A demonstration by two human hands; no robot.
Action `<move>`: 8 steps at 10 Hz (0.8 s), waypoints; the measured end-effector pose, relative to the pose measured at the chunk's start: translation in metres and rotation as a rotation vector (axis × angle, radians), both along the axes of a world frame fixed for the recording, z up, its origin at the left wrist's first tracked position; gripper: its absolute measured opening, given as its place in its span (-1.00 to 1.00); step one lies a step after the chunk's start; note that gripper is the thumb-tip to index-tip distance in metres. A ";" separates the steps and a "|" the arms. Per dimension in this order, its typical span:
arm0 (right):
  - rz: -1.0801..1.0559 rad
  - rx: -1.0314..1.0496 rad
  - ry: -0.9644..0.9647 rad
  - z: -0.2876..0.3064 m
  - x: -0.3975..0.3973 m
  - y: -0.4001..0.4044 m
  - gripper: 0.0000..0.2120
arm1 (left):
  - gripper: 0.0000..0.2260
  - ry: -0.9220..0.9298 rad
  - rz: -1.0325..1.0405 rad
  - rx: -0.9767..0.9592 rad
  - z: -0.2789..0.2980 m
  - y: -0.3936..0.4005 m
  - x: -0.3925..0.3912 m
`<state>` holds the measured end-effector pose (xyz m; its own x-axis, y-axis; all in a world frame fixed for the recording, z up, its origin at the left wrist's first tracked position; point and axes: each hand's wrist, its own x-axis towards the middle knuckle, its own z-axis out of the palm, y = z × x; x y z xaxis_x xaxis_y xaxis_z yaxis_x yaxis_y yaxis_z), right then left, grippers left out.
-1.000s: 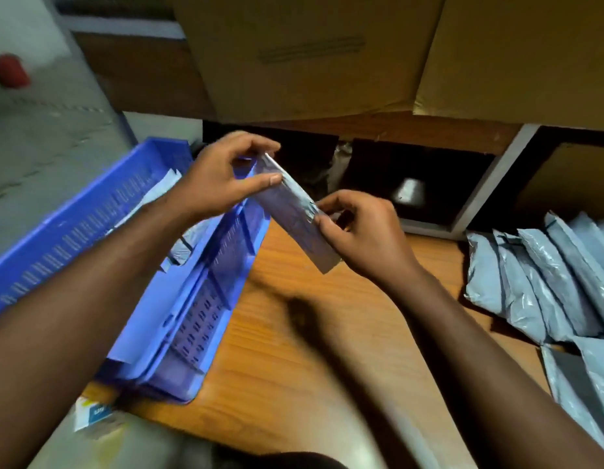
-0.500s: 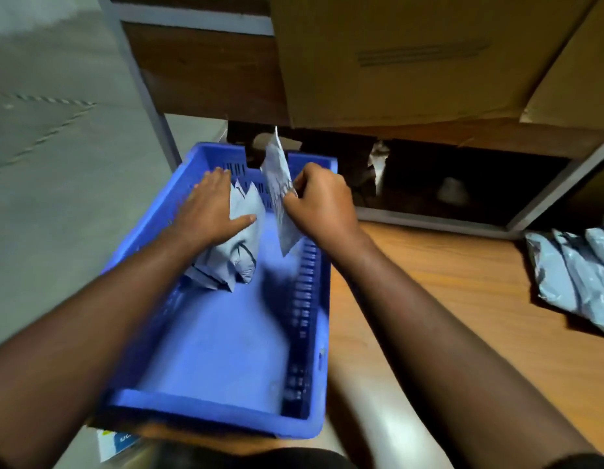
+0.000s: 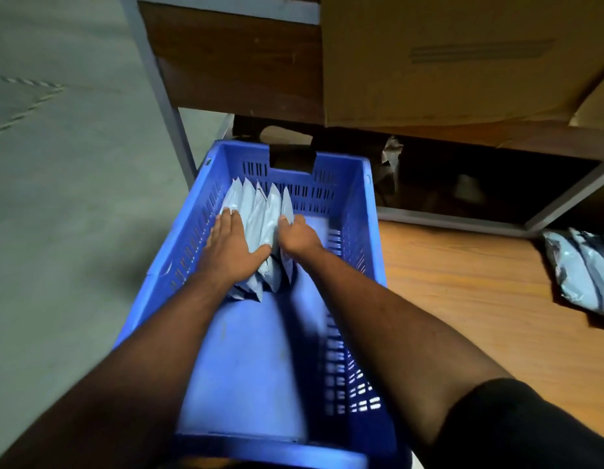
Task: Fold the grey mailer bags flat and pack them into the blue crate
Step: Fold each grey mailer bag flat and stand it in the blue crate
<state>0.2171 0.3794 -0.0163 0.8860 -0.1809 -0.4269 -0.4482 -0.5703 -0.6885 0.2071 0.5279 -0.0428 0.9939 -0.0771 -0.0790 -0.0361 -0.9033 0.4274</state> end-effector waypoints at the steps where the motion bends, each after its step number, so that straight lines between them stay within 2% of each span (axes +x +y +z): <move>1: -0.050 0.158 0.046 -0.010 0.007 0.003 -0.33 | -0.01 0.028 0.059 -0.047 0.004 -0.006 0.002; 2: -0.082 0.219 0.083 0.000 0.007 0.000 -0.48 | 0.09 0.077 0.075 -0.069 0.007 -0.007 0.005; 3: 0.022 0.205 0.118 0.005 0.005 -0.005 -0.59 | 0.12 0.090 0.050 -0.054 0.006 -0.006 0.007; 5: 0.068 0.141 0.115 -0.001 0.008 -0.005 -0.59 | 0.03 0.082 0.027 -0.043 0.012 -0.007 0.002; 6: 0.033 0.053 -0.002 0.018 0.004 -0.007 -0.54 | -0.12 -0.030 0.024 -0.146 0.025 -0.008 -0.001; 7: 0.025 0.033 -0.270 0.042 -0.002 -0.027 -0.54 | -0.39 -0.212 -0.072 -0.284 0.045 -0.016 -0.010; 8: 0.024 0.256 -0.621 0.078 -0.041 -0.068 -0.70 | -0.56 -0.357 -0.187 -0.410 0.079 -0.046 -0.028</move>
